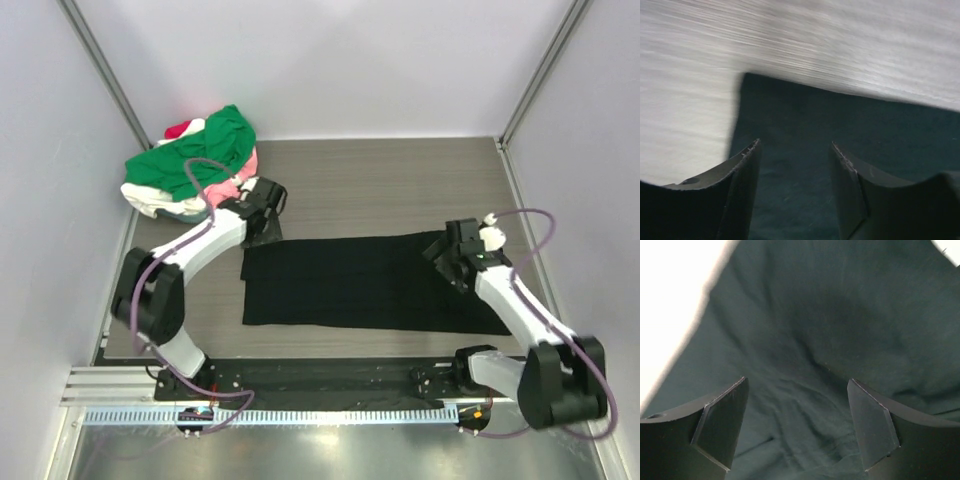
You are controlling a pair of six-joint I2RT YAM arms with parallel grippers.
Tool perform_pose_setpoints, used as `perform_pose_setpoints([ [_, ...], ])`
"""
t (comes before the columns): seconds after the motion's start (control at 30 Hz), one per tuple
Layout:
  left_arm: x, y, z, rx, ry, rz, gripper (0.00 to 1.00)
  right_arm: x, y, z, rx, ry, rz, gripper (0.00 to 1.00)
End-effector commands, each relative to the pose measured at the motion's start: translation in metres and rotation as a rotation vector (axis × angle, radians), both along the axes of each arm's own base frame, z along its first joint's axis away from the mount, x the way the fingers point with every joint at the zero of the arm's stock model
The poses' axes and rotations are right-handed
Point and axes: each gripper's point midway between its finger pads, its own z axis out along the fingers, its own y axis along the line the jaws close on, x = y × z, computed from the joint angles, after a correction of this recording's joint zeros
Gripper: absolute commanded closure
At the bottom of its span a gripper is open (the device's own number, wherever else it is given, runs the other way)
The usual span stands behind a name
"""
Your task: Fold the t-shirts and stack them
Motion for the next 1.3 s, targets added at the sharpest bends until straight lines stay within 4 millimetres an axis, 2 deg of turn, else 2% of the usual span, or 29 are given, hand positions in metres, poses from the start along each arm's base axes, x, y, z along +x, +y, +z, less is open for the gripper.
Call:
perform_pose_setpoints([
  [0.0, -0.004, -0.025, -0.031, 0.019, 0.114, -0.092, 0.44, 0.014, 0.024, -0.017, 0.097, 0.040, 0.076, 0.14],
  [0.1, -0.014, -0.026, -0.062, 0.040, 0.200, -0.091, 0.46, 0.018, 0.030, -0.043, 0.119, 0.122, 0.102, 0.14],
  [0.13, -0.018, -0.025, -0.067, 0.043, 0.219, -0.087, 0.47, 0.027, 0.033, -0.042, 0.122, 0.109, 0.114, 0.14],
  [0.17, -0.023, -0.023, -0.072, 0.048, 0.238, -0.081, 0.47, 0.028, 0.033, -0.057, 0.116, 0.160, 0.119, 0.15],
  [0.2, -0.032, -0.019, -0.079, 0.056, 0.262, -0.066, 0.47, 0.040, 0.033, -0.054, 0.100, 0.153, 0.138, 0.14],
  [0.23, -0.037, -0.017, -0.081, 0.054, 0.273, -0.061, 0.47, 0.035, 0.032, -0.067, 0.096, 0.199, 0.144, 0.14],
  [0.3, -0.047, -0.013, -0.082, 0.051, 0.291, -0.047, 0.47, 0.050, 0.033, -0.081, 0.094, 0.253, 0.159, 0.14],
  [0.33, -0.061, -0.009, -0.091, 0.052, 0.325, -0.032, 0.47, 0.055, 0.036, -0.086, 0.107, 0.270, 0.175, 0.14],
  [0.37, -0.068, -0.008, -0.094, 0.042, 0.340, -0.022, 0.48, 0.074, 0.039, -0.080, 0.111, 0.246, 0.182, 0.14],
  [0.4, -0.075, -0.009, -0.095, 0.023, 0.348, -0.016, 0.50, 0.077, 0.041, -0.098, 0.116, 0.295, 0.188, 0.15],
  [0.43, -0.094, -0.011, -0.102, -0.010, 0.394, -0.003, 0.50, 0.102, 0.048, -0.089, 0.132, 0.255, 0.210, 0.15],
  [0.47, -0.105, -0.017, -0.105, -0.030, 0.407, -0.008, 0.50, 0.112, 0.053, -0.094, 0.148, 0.264, 0.223, 0.16],
  [0.5, -0.112, -0.023, -0.106, -0.064, 0.408, -0.010, 0.50, 0.118, 0.057, -0.110, 0.162, 0.300, 0.231, 0.16],
  [0.53, -0.123, -0.036, -0.101, -0.130, 0.415, -0.024, 0.50, 0.149, 0.070, -0.098, 0.191, 0.244, 0.273, 0.17],
  [0.57, -0.148, -0.044, -0.109, -0.157, 0.454, -0.014, 0.50, 0.162, 0.090, -0.095, 0.231, 0.231, 0.332, 0.17],
  [0.6, -0.151, -0.060, -0.108, -0.213, 0.438, -0.031, 0.50, 0.169, 0.100, -0.115, 0.250, 0.263, 0.363, 0.17],
  [0.63, -0.160, -0.072, -0.108, -0.249, 0.439, -0.039, 0.50, 0.207, 0.120, -0.092, 0.267, 0.175, 0.421, 0.18],
  [0.67, -0.181, -0.102, -0.105, -0.341, 0.473, -0.082, 0.50, 0.216, 0.146, -0.087, 0.297, 0.155, 0.509, 0.18],
  [0.7, -0.190, -0.115, -0.104, -0.378, 0.489, -0.096, 0.50, 0.226, 0.163, -0.087, 0.315, 0.143, 0.553, 0.18],
  [0.73, -0.199, -0.128, -0.101, -0.405, 0.501, -0.118, 0.50, 0.250, 0.180, -0.081, 0.326, 0.109, 0.593, 0.18],
  [0.77, -0.210, -0.147, -0.096, -0.423, 0.503, -0.170, 0.50, 0.253, 0.203, -0.081, 0.345, 0.107, 0.649, 0.18],
  [0.8, -0.215, -0.155, -0.093, -0.432, 0.501, -0.168, 0.50, 0.259, 0.214, -0.079, 0.349, 0.100, 0.673, 0.17],
  [0.83, -0.218, -0.161, -0.091, -0.437, 0.502, -0.178, 0.50, 0.274, 0.225, -0.076, 0.349, 0.078, 0.692, 0.17],
  [0.87, -0.225, -0.168, -0.089, -0.439, 0.506, -0.196, 0.50, 0.279, 0.233, -0.073, 0.355, 0.067, 0.708, 0.15],
  [0.9, -0.224, -0.174, -0.085, -0.443, 0.492, -0.205, 0.50, 0.282, 0.242, -0.069, 0.357, 0.055, 0.723, 0.14],
  [0.93, -0.223, -0.176, -0.083, -0.439, 0.487, -0.211, 0.50, 0.290, 0.246, -0.063, 0.351, 0.032, 0.725, 0.14],
  [1.0, -0.220, -0.174, -0.083, -0.408, 0.470, -0.216, 0.50, 0.295, 0.241, -0.067, 0.334, 0.035, 0.689, 0.13],
  [1.13, -0.218, -0.164, -0.083, -0.356, 0.458, -0.216, 0.50, 0.297, 0.242, -0.062, 0.328, 0.022, 0.690, 0.12],
  [1.27, -0.212, -0.160, -0.066, -0.334, 0.416, -0.224, 0.49, 0.300, 0.248, -0.033, 0.331, -0.032, 0.737, 0.10],
])
